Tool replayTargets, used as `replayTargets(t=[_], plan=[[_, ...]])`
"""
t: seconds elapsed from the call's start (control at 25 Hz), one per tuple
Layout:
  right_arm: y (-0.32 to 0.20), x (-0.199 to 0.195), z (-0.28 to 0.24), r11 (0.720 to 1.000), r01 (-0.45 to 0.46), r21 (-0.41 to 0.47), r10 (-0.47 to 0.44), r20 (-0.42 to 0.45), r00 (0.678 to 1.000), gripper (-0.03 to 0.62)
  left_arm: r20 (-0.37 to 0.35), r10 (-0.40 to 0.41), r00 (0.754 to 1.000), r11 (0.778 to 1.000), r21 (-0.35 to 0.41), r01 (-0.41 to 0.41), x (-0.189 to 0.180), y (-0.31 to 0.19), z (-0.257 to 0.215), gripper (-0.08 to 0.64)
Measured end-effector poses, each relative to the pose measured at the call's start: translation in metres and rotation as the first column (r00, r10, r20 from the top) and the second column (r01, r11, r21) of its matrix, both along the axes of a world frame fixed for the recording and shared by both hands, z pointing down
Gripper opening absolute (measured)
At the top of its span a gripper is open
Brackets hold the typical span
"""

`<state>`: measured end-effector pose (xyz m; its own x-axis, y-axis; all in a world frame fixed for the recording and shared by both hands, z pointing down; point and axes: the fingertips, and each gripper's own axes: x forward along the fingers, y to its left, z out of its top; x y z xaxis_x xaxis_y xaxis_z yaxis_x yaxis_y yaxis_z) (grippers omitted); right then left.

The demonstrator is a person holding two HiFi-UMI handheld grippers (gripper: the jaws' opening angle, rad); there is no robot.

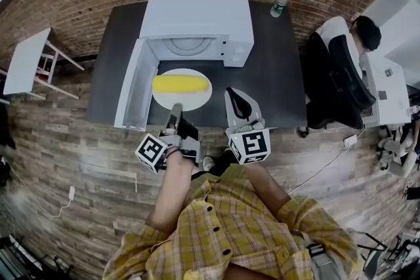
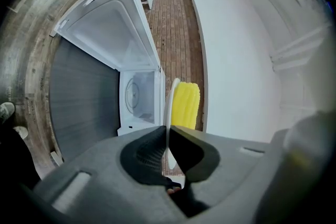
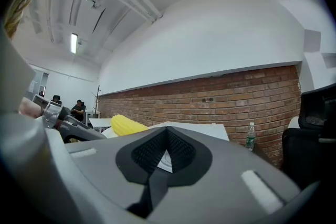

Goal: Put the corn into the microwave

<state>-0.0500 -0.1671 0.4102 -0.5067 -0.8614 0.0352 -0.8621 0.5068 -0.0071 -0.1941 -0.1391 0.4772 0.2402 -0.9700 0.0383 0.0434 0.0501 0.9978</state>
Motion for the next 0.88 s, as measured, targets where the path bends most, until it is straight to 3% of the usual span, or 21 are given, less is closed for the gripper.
replayTargets(t=[0.24,0.76,0.88], plan=[[-0.001,0.004,0.007,1.000,0.002,-0.005,-0.001,0.007,1.000,-0.002,-0.001,-0.001,1.000,1.000,-0.007,0.001,0.004,-0.001,0.007,0.017],[-0.053,0.002,0.020,0.999,0.036,-0.020,-0.036,0.014,0.999,-0.005,0.010,-0.012,1.000,0.999,-0.044,0.013,0.004,-0.052,0.031,0.017],[-0.064,0.001,0.025,0.998,0.048,-0.027,-0.048,0.011,0.999,-0.005,0.035,0.002,0.999,0.997,-0.082,0.001,0.003,-0.065,0.047,0.017]])
